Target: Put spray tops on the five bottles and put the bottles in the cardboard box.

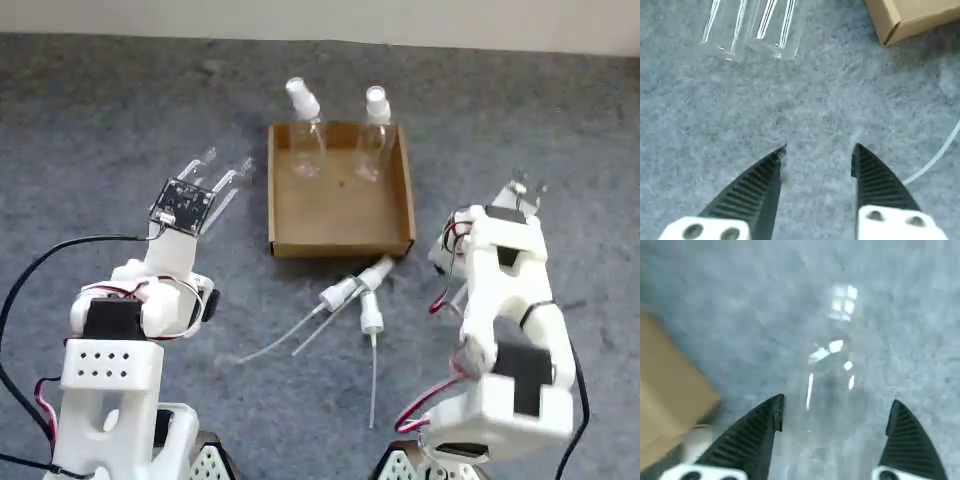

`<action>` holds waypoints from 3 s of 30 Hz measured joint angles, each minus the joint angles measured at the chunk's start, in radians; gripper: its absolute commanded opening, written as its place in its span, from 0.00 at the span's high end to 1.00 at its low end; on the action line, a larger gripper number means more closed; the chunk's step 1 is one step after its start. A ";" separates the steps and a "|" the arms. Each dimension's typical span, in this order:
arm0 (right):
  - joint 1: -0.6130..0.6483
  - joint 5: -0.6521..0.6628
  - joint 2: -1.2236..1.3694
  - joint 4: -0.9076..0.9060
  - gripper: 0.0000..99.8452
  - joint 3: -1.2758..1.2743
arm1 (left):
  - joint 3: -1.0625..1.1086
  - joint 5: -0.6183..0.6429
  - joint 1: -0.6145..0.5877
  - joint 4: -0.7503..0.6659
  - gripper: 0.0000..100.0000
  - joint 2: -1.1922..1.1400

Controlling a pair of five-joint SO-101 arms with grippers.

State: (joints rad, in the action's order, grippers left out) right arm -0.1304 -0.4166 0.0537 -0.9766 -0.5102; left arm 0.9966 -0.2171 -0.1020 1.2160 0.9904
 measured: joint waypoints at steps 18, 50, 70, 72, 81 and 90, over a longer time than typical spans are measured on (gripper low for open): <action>-0.199 1.071 0.124 -0.322 0.95 0.281 | -0.005 0.011 0.224 0.000 0.83 -0.003; -0.362 1.475 0.117 -0.146 0.84 0.094 | -0.658 0.034 0.632 -0.175 0.84 -1.148; -0.362 1.475 0.117 -0.146 0.84 0.094 | -0.611 0.034 0.623 -0.008 0.97 -1.053; -0.362 1.475 0.117 -0.146 0.84 0.094 | -0.568 0.034 0.591 0.023 0.97 -0.973; -0.362 1.475 0.117 -0.146 0.84 0.094 | -0.351 0.037 0.293 0.003 0.96 -0.827; -0.362 1.475 0.117 -0.146 0.84 0.094 | -0.313 0.037 0.204 -0.051 0.85 -0.827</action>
State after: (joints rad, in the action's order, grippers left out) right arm -0.4925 1.0579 0.1703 -1.1224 -0.4166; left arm 0.6836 -0.1803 0.1020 1.1653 0.1634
